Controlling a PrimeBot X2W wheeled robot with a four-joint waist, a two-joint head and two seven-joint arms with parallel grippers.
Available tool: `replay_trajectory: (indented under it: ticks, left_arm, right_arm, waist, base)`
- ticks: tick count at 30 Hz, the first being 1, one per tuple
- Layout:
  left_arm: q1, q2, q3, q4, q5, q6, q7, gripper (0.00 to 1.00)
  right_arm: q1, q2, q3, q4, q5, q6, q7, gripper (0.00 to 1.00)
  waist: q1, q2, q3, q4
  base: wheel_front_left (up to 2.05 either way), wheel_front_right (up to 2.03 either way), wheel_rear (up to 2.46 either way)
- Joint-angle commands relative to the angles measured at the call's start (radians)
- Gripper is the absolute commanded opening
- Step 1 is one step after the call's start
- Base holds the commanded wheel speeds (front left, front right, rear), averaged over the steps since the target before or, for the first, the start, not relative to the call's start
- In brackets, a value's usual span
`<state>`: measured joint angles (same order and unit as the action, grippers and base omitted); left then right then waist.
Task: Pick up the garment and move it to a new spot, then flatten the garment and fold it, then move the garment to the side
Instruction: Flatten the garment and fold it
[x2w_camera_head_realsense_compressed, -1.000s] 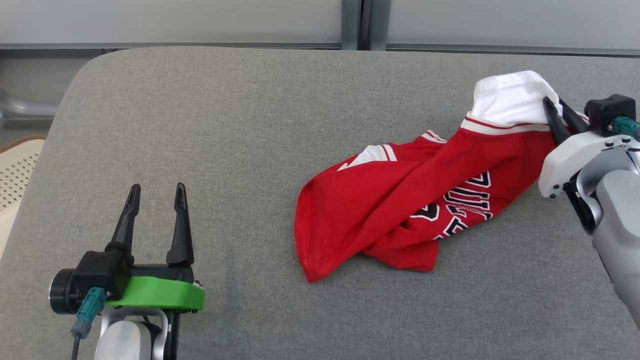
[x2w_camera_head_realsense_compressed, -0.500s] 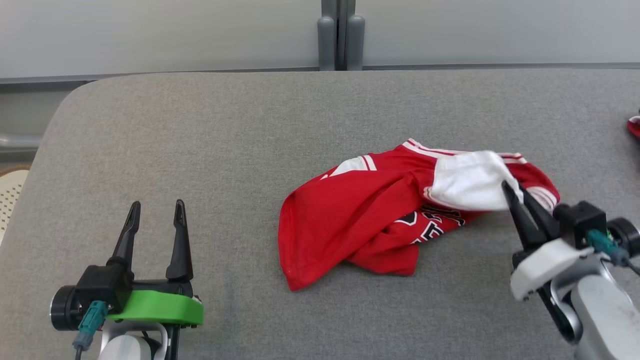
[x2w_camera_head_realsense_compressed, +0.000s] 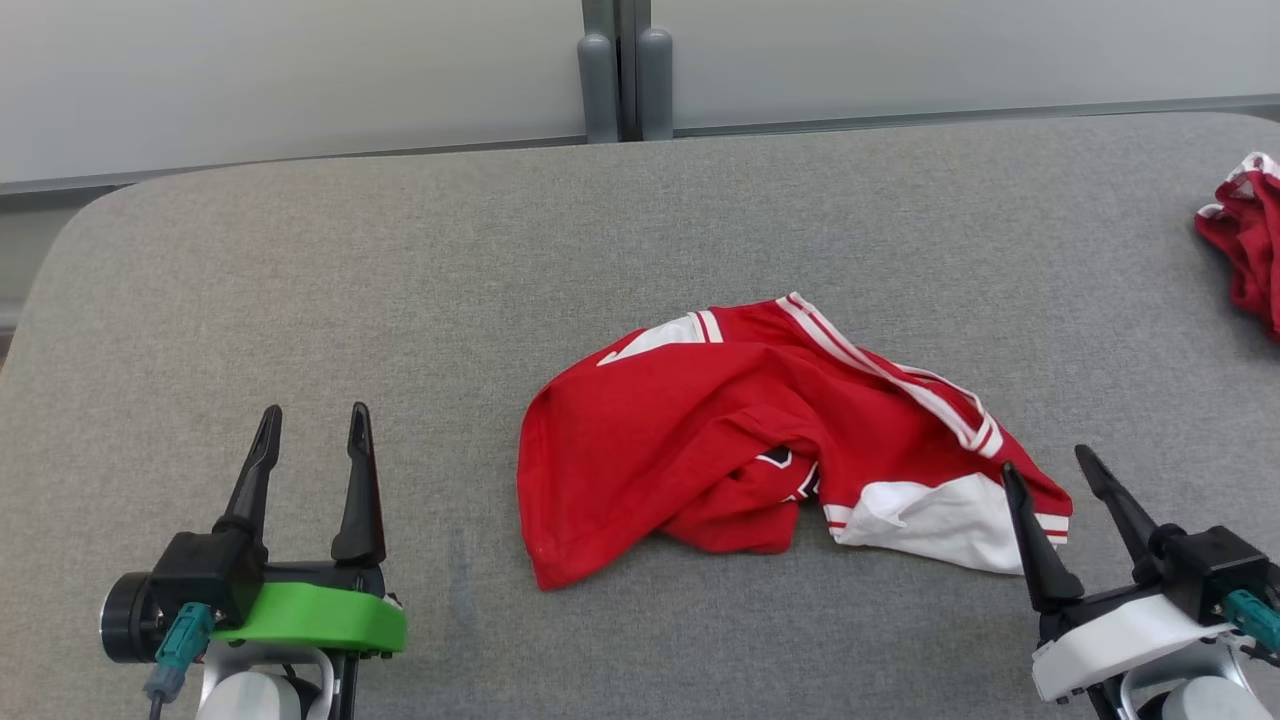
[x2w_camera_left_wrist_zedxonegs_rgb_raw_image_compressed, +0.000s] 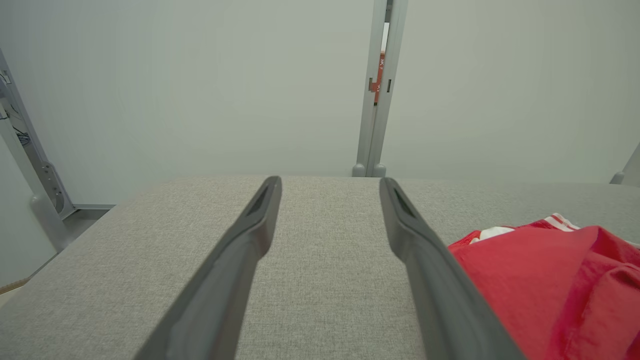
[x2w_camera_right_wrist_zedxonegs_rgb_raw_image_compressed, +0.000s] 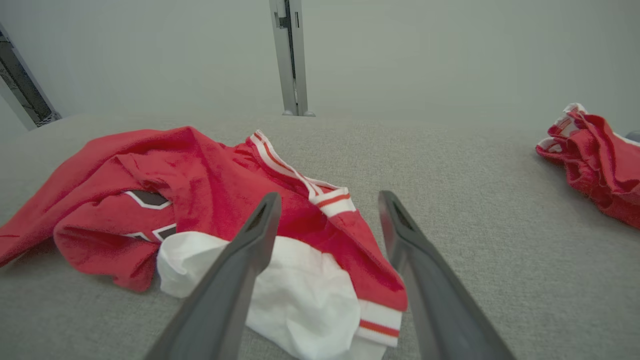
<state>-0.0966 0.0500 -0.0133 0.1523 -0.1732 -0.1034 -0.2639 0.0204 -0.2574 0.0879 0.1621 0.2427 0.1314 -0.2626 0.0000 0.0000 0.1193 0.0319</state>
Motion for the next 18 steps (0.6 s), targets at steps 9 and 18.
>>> replay_trajectory:
  ticks: [9,18]
  left_arm:
    - [0.005,0.001,-0.002,0.008,0.008,-0.007,0.0,1.0]
    - [-0.005,0.001,-0.016,0.009,0.002,-0.007,0.0,1.0]
  right_arm:
    - [0.005,0.045,-0.087,-0.067,-0.005,-0.001,-0.002,1.0]
    - [-0.109,-0.007,-0.016,0.059,-0.038,-0.001,-0.003,1.0]
  waist:
    - [0.0,0.0,-0.018,0.006]
    - [0.0,0.0,-0.01,0.028]
  base:
    - [0.0,0.0,0.0]
    - [0.0,0.0,0.0]
